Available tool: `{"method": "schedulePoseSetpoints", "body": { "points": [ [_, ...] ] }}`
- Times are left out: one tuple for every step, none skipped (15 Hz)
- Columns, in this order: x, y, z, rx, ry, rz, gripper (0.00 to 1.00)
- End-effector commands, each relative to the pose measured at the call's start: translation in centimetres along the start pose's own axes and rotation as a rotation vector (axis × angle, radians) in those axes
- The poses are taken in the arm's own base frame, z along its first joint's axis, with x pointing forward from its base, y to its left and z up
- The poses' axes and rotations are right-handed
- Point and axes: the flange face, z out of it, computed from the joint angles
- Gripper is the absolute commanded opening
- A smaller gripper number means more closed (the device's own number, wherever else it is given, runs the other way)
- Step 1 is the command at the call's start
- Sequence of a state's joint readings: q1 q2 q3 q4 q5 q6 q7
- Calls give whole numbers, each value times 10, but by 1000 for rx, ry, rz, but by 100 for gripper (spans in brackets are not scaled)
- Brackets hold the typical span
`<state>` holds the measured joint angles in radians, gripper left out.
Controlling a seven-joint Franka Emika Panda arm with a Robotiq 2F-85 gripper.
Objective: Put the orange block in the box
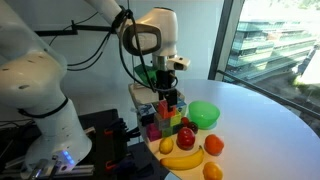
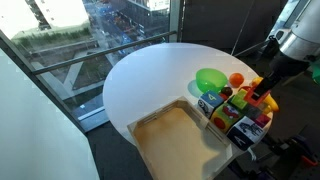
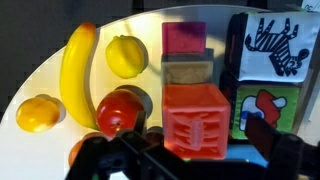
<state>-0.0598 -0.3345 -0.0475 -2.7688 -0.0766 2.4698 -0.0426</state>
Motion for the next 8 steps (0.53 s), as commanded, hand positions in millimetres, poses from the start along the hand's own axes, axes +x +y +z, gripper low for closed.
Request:
{"method": "schedulePoseSetpoints", "body": {
  "points": [
    [10, 0, 3, -25, 14, 16, 74],
    [11, -1, 5, -23, 17, 19, 66],
    [11, -2, 5, -22, 19, 23, 58],
    [10, -4, 4, -22, 21, 18, 49],
    [9, -5, 3, -25, 20, 16, 42],
    [6, -7, 0, -24, 17, 9, 34],
    [4, -9, -4, -26, 18, 4, 31],
    [1, -11, -6, -25, 16, -9, 31]
  ]
}}
